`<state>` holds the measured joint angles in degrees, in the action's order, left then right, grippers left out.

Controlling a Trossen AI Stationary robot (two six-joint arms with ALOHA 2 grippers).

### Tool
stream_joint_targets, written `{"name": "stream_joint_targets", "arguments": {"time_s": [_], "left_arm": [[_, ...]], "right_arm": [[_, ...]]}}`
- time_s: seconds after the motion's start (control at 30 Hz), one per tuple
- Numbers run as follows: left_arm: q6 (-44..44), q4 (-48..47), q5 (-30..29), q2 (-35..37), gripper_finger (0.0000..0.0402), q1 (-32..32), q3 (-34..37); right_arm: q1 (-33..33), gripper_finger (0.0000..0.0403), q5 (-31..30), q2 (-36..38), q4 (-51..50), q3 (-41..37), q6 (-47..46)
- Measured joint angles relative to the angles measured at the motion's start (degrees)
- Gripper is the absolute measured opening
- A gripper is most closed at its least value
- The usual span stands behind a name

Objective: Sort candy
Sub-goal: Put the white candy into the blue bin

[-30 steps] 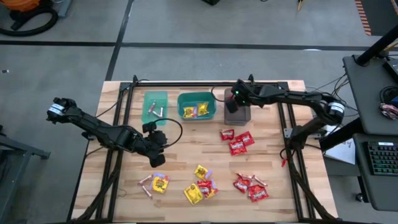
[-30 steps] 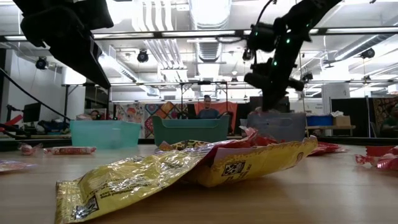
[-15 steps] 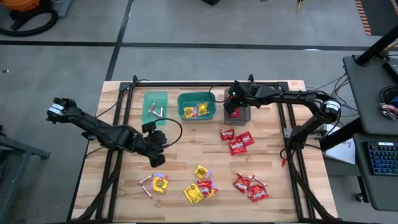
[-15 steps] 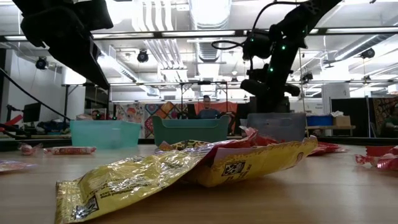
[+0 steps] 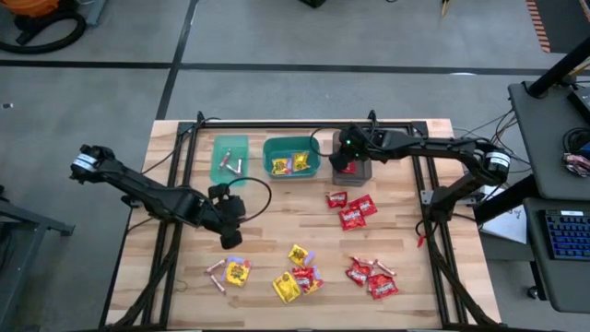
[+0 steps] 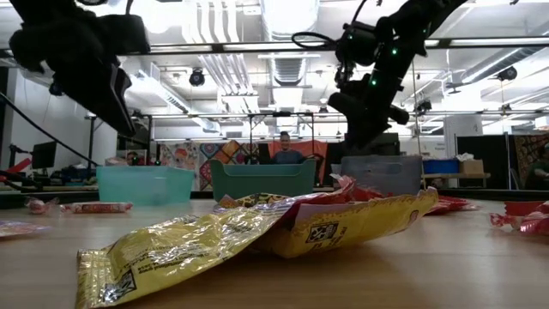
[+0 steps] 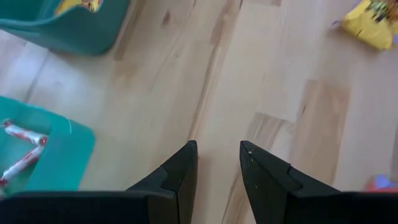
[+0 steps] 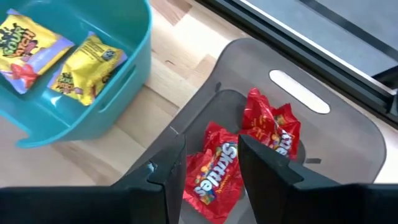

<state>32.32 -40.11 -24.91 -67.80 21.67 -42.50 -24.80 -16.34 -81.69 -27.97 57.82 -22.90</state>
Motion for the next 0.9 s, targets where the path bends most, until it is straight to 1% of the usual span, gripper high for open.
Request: {"name": "stream_joint_targets", "arguments": {"time_s": [0.13,0.27,0.43,0.57,0.9], "left_arm": [[0.29,0.06,0.04,-0.36,0.0105,0.00,2.22],[1.88,0.35,0.74,-0.23,0.0105,-0.02,6.61],[3.28,4.53,2.03,-0.19,0.0105,-0.02,12.09],[3.32,8.77,2.07,-0.14,0.0105,-0.19,15.15],[3.43,12.48,1.88,-0.10,0.0105,-0.75,18.78]], "right_arm": [[0.33,0.0137,0.00,0.04,0.00,0.00,0.11],[0.33,0.0138,0.00,0.04,-0.02,0.00,0.42],[0.33,0.0138,0.24,0.04,0.00,0.02,0.42],[0.33,0.0138,0.26,0.06,0.02,0.02,0.42],[0.33,0.0138,0.27,0.07,0.36,0.02,0.42]]}}
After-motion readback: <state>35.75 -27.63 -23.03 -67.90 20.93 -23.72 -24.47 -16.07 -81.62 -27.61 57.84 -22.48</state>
